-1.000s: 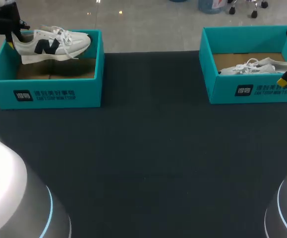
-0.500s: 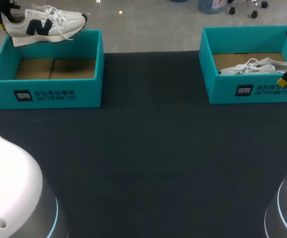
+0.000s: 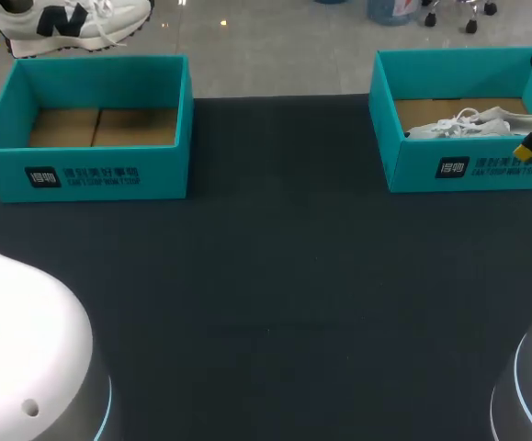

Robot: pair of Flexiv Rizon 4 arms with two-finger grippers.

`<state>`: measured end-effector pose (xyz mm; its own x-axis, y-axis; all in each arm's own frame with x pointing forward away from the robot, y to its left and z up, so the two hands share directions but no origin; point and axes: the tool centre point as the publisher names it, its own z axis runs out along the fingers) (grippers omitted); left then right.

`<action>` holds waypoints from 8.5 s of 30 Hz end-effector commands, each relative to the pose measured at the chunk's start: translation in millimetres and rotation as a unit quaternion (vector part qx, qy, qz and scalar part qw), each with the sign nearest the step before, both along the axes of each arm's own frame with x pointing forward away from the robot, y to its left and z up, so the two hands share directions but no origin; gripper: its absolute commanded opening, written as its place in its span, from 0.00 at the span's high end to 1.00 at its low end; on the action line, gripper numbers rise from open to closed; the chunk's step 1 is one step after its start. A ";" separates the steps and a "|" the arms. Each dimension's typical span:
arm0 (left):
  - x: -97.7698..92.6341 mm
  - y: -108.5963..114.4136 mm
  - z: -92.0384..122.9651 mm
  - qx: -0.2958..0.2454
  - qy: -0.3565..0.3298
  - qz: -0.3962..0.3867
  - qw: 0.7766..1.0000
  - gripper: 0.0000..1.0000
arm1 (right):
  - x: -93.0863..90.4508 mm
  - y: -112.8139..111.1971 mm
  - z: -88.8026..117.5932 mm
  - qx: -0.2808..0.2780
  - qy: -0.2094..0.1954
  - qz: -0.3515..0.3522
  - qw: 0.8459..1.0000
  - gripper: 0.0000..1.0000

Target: Take the shoe out of the shoebox, open the shoe tongue, remove and reinsert the insole, then place the shoe into the shoebox

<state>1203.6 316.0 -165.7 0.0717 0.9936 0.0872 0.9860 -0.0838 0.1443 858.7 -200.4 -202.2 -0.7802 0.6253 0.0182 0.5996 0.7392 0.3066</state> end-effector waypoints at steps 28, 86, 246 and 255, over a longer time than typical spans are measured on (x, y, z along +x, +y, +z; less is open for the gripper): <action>-45.0 -39.5 20.2 0.018 -0.032 0.007 0.999 1.00 | 0.8 -0.2 -0.3 0.000 0.001 0.000 1.000 0.00; -255.7 -275.1 35.9 0.074 -0.008 -0.015 0.997 1.00 | 0.8 -0.2 -0.3 0.000 0.001 0.000 1.000 0.00; -389.5 -361.9 -140.6 -0.178 0.128 0.156 0.963 0.00 | 0.8 -0.2 -0.3 0.000 0.001 0.000 1.000 0.00; -398.2 -344.8 -131.5 -0.212 0.112 0.200 0.950 0.00 | 0.8 -0.2 -0.3 0.000 0.001 0.000 1.000 0.00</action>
